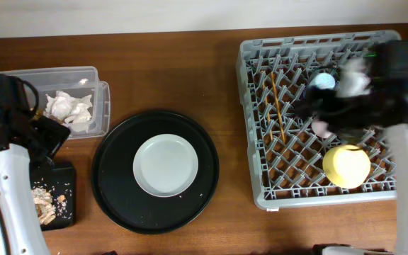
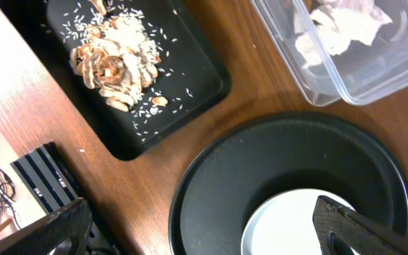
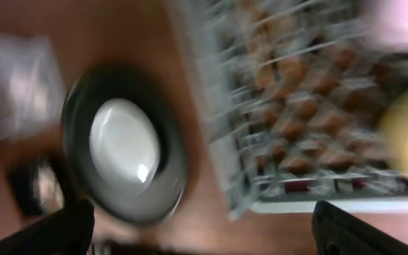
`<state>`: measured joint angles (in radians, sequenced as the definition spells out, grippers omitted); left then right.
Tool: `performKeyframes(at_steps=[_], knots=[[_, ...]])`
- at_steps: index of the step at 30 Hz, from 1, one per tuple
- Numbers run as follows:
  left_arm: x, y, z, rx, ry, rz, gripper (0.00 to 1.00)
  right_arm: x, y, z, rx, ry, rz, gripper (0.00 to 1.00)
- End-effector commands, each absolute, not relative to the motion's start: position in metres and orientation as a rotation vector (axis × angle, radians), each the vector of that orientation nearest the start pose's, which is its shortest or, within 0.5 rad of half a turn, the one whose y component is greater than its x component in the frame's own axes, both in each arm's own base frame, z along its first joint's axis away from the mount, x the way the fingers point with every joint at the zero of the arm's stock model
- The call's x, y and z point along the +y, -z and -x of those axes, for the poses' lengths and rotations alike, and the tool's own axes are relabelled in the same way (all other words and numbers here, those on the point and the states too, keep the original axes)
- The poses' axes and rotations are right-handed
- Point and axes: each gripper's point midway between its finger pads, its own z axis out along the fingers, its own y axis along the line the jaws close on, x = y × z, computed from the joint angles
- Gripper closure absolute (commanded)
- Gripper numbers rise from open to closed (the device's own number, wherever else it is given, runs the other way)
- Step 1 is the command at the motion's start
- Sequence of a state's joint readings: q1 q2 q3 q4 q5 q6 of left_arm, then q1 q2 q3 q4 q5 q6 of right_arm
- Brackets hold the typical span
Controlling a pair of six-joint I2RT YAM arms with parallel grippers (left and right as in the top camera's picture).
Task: Sort waste into correct bins and load items into the dishwasher rack
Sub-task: 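Reach the right gripper to the white plate and grasp its rim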
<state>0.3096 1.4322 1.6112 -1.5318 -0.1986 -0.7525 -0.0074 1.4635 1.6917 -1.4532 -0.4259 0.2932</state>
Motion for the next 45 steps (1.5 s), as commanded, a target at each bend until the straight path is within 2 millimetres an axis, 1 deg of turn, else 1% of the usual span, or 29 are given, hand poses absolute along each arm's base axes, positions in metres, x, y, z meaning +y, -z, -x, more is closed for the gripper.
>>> performKeyframes(at_steps=[1,2,3,4,7,8,11,12,13,14,17,19,20,21,24,25,27,29,32,34,37,39,41,42,43,44,45], knots=[[0.116,-0.244,-0.241,2.454,-0.215,1.487,0.01,0.155,-0.246,-0.284,2.806,-0.817,0.131,0.02],[0.116,-0.244,-0.241,2.454,-0.215,1.487,0.01,0.173,-0.237,-0.283,2.797,-0.825,0.208,0.02],[0.116,-0.244,-0.241,2.454,-0.215,1.487,0.01,0.192,-0.224,-0.282,2.8,-0.816,0.261,0.02],[0.116,-0.244,-0.241,2.454,-0.215,1.487,0.01,0.215,-0.2,-0.282,2.825,-0.759,0.271,0.01],[0.116,-0.244,-0.241,2.454,-0.215,1.487,0.01,0.244,-0.172,-0.281,2.849,-0.673,0.323,0.01],[0.116,-0.244,-0.241,2.454,-0.215,1.487,0.01,0.253,-0.159,-0.282,2.863,-0.627,0.339,0.01],[0.116,-0.244,-0.241,2.454,-0.215,1.487,0.01,0.262,-0.118,-0.288,2.934,-0.449,0.243,0.01],[0.116,-0.244,-0.241,2.454,-0.215,1.487,0.01,0.267,-0.102,-0.289,2.957,-0.41,0.242,0.0],[0.116,-0.244,-0.241,2.454,-0.215,1.487,0.01,0.27,-0.09,-0.29,2.976,-0.397,0.249,0.02],[0.116,-0.244,-0.241,2.454,-0.215,1.487,0.01,0.274,-0.072,-0.291,3.003,-0.381,0.255,0.05],[0.116,-0.244,-0.241,2.454,-0.215,1.487,0.01,0.276,-0.038,-0.29,3.07,-0.341,0.254,0.18],[0.116,-0.244,-0.241,2.454,-0.215,1.487,0.01,0.279,-0.023,-0.287,3.11,-0.356,0.258,0.26],[0.116,-0.244,-0.241,2.454,-0.215,1.487,0.0,0.283,-0.017,-0.285,3.127,-0.377,0.261,0.28],[0.116,-0.244,-0.241,2.454,-0.215,1.487,0.01,0.286,-0.009,-0.283,3.145,-0.402,0.263,0.34],[0.116,-0.244,-0.241,2.454,-0.215,1.487,0.01,0.293,0.001,-0.28,3.17,-0.455,0.267,0.4],[0.116,-0.244,-0.241,2.454,-0.215,1.487,0.01,0.296,0.002,-0.28,3.167,-0.472,0.268,0.42],[0.116,-0.244,-0.241,2.454,-0.215,1.487,0.01,0.299,0.003,-0.282,3.161,-0.474,0.234,0.51],[0.116,-0.244,-0.241,2.454,-0.215,1.487,0.01,0.303,0.003,-0.282,3.155,-0.482,0.224,0.56],[0.116,-0.244,-0.241,2.454,-0.215,1.487,0.01,0.311,0.002,-0.279,3.138,-0.497,0.253,0.62],[0.116,-0.244,-0.241,2.454,-0.215,1.487,0.01,0.31,0.004,-0.28,3.142,-0.462,0.188,0.64],[0.116,-0.244,-0.242,2.453,-0.215,1.487,0.01,0.311,0.004,-0.279,3.139,-0.459,0.178,0.67],[0.116,-0.244,-0.241,2.454,-0.215,1.487,0.0,0.311,0.004,-0.279,3.14,-0.459,0.168,0.74],[0.116,-0.244,-0.241,2.454,-0.215,1.487,0.01,0.31,0.004,-0.28,3.142,-0.451,0.137,0.77],[0.116,-0.244,-0.241,2.454,-0.215,1.487,0.01,0.31,0.004,-0.28,3.141,-0.448,0.135,0.82],[0.116,-0.244,-0.241,2.454,-0.215,1.487,0.01,0.31,0.004,-0.281,3.141,-0.442,0.135,0.92],[0.116,-0.244,-0.241,2.454,-0.215,1.487,0.01,0.309,0.004,-0.28,3.142,-0.441,0.134,0.96],[0.116,-0.244,-0.242,2.453,-0.215,1.487,0.01,0.308,0.004,-0.279,3.148,-0.435,0.129,0.96]])
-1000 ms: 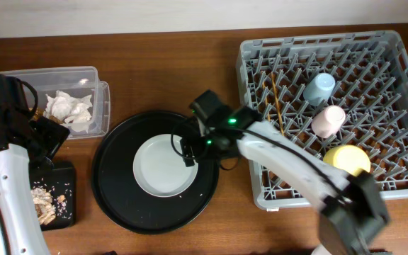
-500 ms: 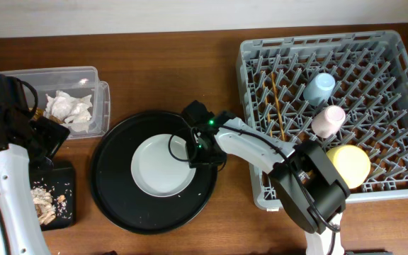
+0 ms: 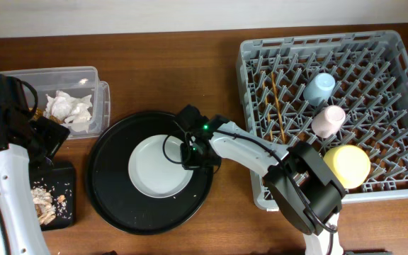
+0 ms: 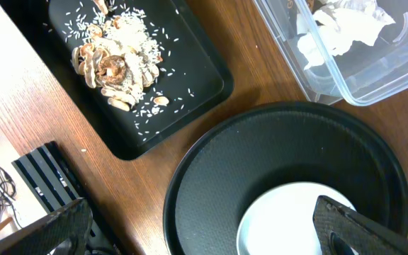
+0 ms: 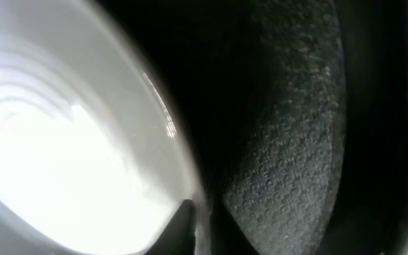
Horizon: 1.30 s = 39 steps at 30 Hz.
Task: Sort waste into correct bins and load items into the dishwasher rack
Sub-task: 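Reach the right gripper to the white plate and grasp its rim, then lift the plate with the right gripper and stand it in the rack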
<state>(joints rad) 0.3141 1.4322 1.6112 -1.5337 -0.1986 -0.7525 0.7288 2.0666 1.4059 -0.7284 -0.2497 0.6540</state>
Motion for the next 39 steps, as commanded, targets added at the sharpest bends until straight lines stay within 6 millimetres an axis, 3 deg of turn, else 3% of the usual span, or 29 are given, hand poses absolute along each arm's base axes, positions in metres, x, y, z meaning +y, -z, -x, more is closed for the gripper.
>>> performKeyframes(at_steps=[1,4,9,11,15,17,18,22,23,25,27,31,34,39], knots=[[0.116,-0.244,-0.241,2.453,-0.215,1.487,0.01,0.306,0.004,-0.279,3.154,-0.417,0.098,0.96],[0.116,-0.244,-0.241,2.454,-0.215,1.487,0.01,0.293,-0.002,-0.283,3.174,-0.382,0.013,0.96],[0.116,-0.244,-0.241,2.454,-0.215,1.487,0.01,0.255,-0.032,-0.306,3.168,-0.304,-0.142,0.96],[0.116,-0.244,-0.241,2.454,-0.215,1.487,0.01,0.243,-0.051,-0.316,3.139,-0.322,-0.183,0.96],[0.116,-0.244,-0.241,2.454,-0.215,1.487,0.01,0.208,-0.116,-0.345,2.996,-0.386,-0.178,0.96],[0.116,-0.244,-0.241,2.454,-0.215,1.487,0.01,0.169,-0.155,-0.361,2.892,-0.325,-0.267,0.96],[0.116,-0.244,-0.241,2.454,-0.215,1.487,0.01,0.138,-0.179,-0.369,2.817,-0.24,-0.284,0.96],[0.116,-0.244,-0.241,2.454,-0.215,1.487,0.01,0.059,-0.22,-0.377,2.632,0.061,-0.448,0.96],[0.116,-0.244,-0.241,2.453,-0.215,1.487,0.01,0.031,-0.231,-0.378,2.561,0.195,-0.505,0.96],[0.116,-0.244,-0.241,2.454,-0.215,1.487,0.01,-0.006,-0.244,-0.38,2.461,0.393,-0.573,0.96],[0.116,-0.244,-0.241,2.454,-0.215,1.487,0.01,-0.033,-0.254,-0.381,2.367,0.575,-0.616,0.96],[0.116,-0.244,-0.241,2.454,-0.215,1.487,0.01,-0.053,-0.258,-0.394,2.239,0.746,-0.652,0.96],[0.116,-0.244,-0.241,2.454,-0.215,1.487,0.01,-0.059,-0.249,-0.409,2.192,0.831,-0.66,0.96],[0.116,-0.244,-0.241,2.454,-0.215,1.487,0.01,-0.049,-0.219,-0.425,2.239,0.854,-0.623,0.96]])
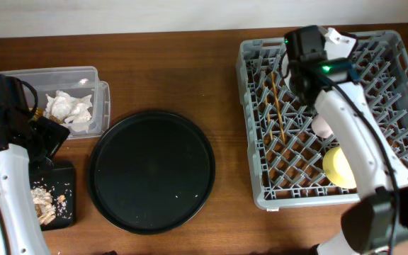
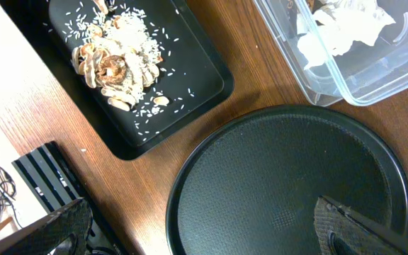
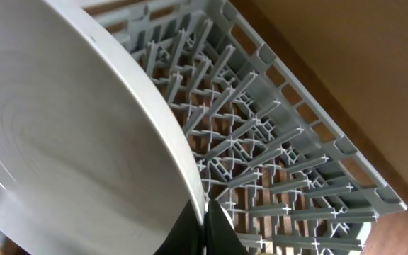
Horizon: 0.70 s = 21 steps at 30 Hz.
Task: Sort waste into correct bins and load items into the dishwasher rack
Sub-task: 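Lift the plate with the right gripper and stand it in the rack, then release the plate and withdraw the right gripper from the rack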
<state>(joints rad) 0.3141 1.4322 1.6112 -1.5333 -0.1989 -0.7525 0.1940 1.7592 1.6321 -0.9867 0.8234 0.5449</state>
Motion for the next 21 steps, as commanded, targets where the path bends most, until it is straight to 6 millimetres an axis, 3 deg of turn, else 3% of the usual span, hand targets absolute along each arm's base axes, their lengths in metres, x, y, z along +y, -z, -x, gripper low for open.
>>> performKeyframes(at_steps=[1,5,13,15,16,17,19,20,21], knots=[[0.116,-0.244,-0.241,2.454,-0.215,1.487,0.01,-0.044,-0.213,-0.427,2.251,0.861,-0.605,0.96],[0.116,-0.244,-0.241,2.454,-0.215,1.487,0.01,-0.025,-0.199,-0.434,2.275,0.859,-0.544,0.96],[0.116,-0.244,-0.241,2.454,-0.215,1.487,0.01,0.008,-0.201,-0.44,2.254,0.808,-0.471,0.96],[0.116,-0.244,-0.241,2.454,-0.215,1.487,0.01,0.013,-0.201,-0.439,2.255,0.803,-0.457,0.92],[0.116,-0.244,-0.241,2.454,-0.216,1.487,0.0,0.018,-0.202,-0.438,2.258,0.798,-0.441,0.84],[0.116,-0.244,-0.241,2.454,-0.215,1.487,0.01,0.021,-0.203,-0.437,2.258,0.795,-0.433,0.67],[0.116,-0.244,-0.241,2.454,-0.215,1.487,0.01,0.029,-0.21,-0.434,2.258,0.784,-0.412,0.42],[0.116,-0.244,-0.241,2.454,-0.215,1.487,0.01,0.031,-0.214,-0.433,2.258,0.78,-0.403,0.4],[0.116,-0.244,-0.241,2.454,-0.215,1.487,0.01,0.035,-0.22,-0.432,2.258,0.772,-0.392,0.29]])
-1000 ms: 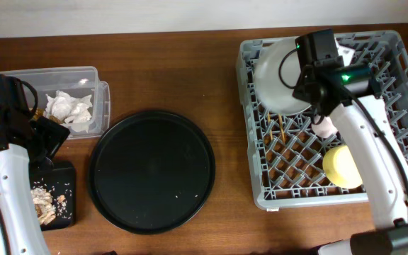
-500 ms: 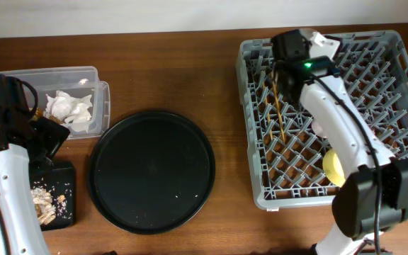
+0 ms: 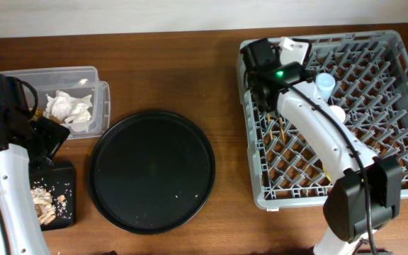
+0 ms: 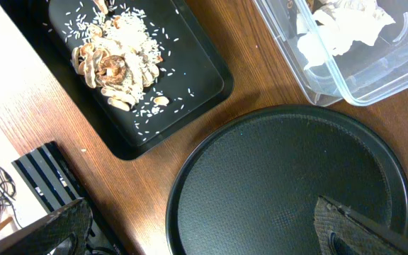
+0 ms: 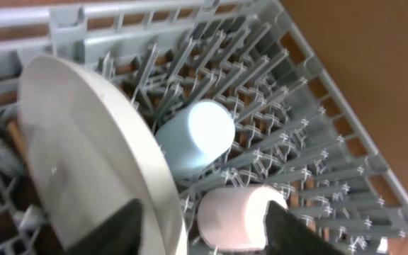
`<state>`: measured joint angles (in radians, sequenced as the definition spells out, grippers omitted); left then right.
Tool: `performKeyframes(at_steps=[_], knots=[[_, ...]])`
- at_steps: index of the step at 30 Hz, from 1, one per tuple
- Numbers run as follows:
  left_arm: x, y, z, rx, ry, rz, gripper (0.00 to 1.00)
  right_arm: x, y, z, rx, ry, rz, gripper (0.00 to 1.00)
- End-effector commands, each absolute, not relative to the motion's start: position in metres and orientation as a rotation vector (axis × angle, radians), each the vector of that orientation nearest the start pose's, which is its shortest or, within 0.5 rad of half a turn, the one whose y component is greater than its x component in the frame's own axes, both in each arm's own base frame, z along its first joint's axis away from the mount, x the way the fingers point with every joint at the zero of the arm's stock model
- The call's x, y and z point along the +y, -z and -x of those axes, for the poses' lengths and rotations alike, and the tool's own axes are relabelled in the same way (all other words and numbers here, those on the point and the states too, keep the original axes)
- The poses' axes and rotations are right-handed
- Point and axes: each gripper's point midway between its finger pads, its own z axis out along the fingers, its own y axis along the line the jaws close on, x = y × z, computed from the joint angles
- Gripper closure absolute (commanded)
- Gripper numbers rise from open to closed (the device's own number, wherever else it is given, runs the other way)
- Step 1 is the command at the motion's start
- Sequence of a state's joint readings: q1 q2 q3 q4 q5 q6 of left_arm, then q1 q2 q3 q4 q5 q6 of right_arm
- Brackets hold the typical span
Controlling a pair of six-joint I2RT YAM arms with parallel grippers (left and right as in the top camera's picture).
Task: Sort waste into correct bins and load items into the dishwasher rack
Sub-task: 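Release the plate and withdraw the right gripper from the rack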
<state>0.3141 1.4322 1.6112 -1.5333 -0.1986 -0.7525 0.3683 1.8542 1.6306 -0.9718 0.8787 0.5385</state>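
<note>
A white plate [image 5: 91,156] stands on edge between the tines at the far left corner of the grey dishwasher rack [image 3: 374,42]. My right gripper [image 5: 207,234] hangs just above it, open, with the plate's rim beside its left finger [image 5: 129,227]. A blue cup [image 5: 193,134] and a pink cup [image 5: 239,216] lie in the rack beyond the plate. The black round tray [image 3: 152,170] is bare. My left gripper [image 4: 204,241] is open with nothing in it, over the tray's left edge.
A clear bin [image 3: 69,106] holds crumpled paper at the back left. In front of it, a black bin [image 4: 129,67] holds rice and food scraps. Wooden chopsticks [image 3: 275,127] lie in the rack's left part, under the right arm.
My right gripper was shut on the white plate above the rack. Now the plate stands in the rack's far left slots and the jaws are open. The left arm has not moved.
The plate first lay on the black tray while my right arm was over the rack. Then my right gripper was at the plate's rim on the tray. Later the tray was bare and the plate was held over the rack; now it stands there, let go.
</note>
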Motion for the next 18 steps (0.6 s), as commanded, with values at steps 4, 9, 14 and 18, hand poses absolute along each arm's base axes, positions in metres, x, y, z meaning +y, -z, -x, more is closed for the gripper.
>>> performKeyframes(at_steps=[4,9,14,18], knots=[[0.116,-0.244,-0.241,2.454,-0.215,1.487,0.01,0.071,-0.239,-0.418,2.358,0.577,-0.315,0.02],[0.116,-0.244,-0.241,2.454,-0.215,1.487,0.01,0.188,-0.234,-0.385,2.635,-0.127,0.108,0.02],[0.116,-0.244,-0.241,2.454,-0.215,1.487,0.01,0.249,-0.205,-0.358,2.724,-0.334,0.378,0.01],[0.116,-0.244,-0.241,2.454,-0.215,1.487,0.01,0.263,-0.158,-0.35,2.819,-0.285,0.446,0.04]])
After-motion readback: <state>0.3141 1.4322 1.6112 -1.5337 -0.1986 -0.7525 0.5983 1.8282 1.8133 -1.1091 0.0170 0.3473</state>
